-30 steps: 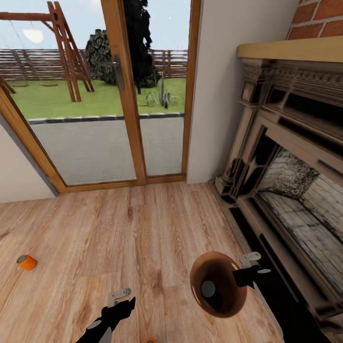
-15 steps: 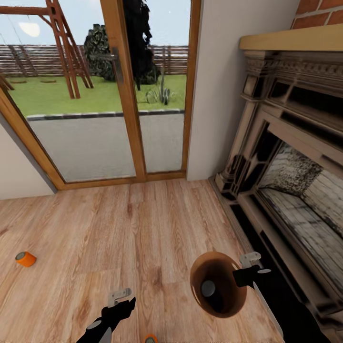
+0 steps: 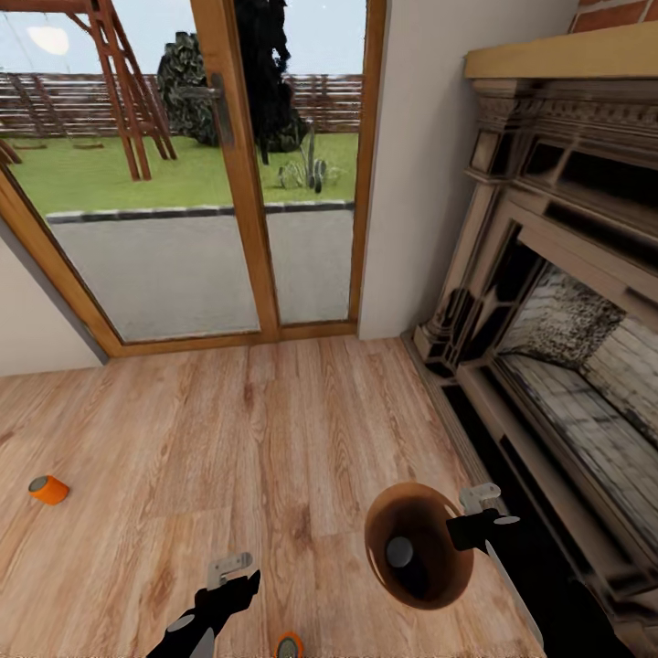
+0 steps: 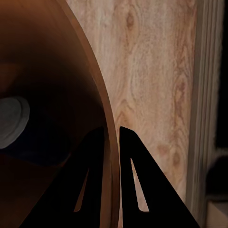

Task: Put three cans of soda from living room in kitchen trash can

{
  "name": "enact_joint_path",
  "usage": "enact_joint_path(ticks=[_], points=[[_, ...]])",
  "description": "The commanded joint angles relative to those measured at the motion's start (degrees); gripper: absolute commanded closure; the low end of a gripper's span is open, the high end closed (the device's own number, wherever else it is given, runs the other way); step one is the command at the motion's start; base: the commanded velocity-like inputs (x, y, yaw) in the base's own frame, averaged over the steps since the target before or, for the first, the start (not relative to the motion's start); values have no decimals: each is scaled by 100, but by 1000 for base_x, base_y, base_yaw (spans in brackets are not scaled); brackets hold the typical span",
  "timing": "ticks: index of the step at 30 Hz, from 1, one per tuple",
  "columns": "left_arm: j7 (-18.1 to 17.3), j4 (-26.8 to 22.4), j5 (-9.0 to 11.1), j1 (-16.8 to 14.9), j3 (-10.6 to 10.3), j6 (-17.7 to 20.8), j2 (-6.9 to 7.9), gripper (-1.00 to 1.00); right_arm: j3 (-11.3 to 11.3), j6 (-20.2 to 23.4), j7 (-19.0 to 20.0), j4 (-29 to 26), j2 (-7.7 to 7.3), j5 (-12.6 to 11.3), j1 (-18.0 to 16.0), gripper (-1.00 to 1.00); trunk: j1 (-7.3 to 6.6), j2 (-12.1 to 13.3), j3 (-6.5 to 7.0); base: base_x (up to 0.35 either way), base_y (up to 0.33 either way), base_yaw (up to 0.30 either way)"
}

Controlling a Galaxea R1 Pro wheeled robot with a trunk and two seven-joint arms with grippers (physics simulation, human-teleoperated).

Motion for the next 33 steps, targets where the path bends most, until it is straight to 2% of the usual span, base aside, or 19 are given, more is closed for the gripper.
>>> enact_joint_path(ticks=[1,14,18,19,22,25,26,30,33], points=[[-1,0,0,1,0,0,0,-100,-1,2,34,-2,1,-47,-2,100,22,-40,-27,0,0,0],[-2,0,0,0,0,0,0,-100,-1,2,34,-2,1,-47,-2,100,307,-562,-381,0,0,0],[0,0,0,0,0,1,0,-100,-5,21,47,-87,1,-47,-2,100,307,-562,-402,0,0,0],[0,2,0,0,0,1,0,-100,-22,146,50,-483,1,-47,-2,100,307,-562,-403,0,0,0],[-1,1,0,0,0,1,0,-100,-36,398,51,-686,-3,-50,-4,100,307,-562,-405,0,0,0],[2,2,0,0,0,0,0,-100,-51,808,52,-980,-6,-57,-8,100,307,-562,-405,0,0,0],[1,1,0,0,-1,0,0,-100,-56,1011,55,-1235,-7,-64,-9,100,307,-562,-405,0,0,0],[1,0,0,0,-5,0,-3,-100,-66,1331,59,-1574,-8,-74,-10,100,307,-562,-406,0,0,0],[1,0,0,0,-7,0,-5,-100,-69,1418,60,-1652,-8,-79,-11,100,307,-562,-409,0,0,0]])
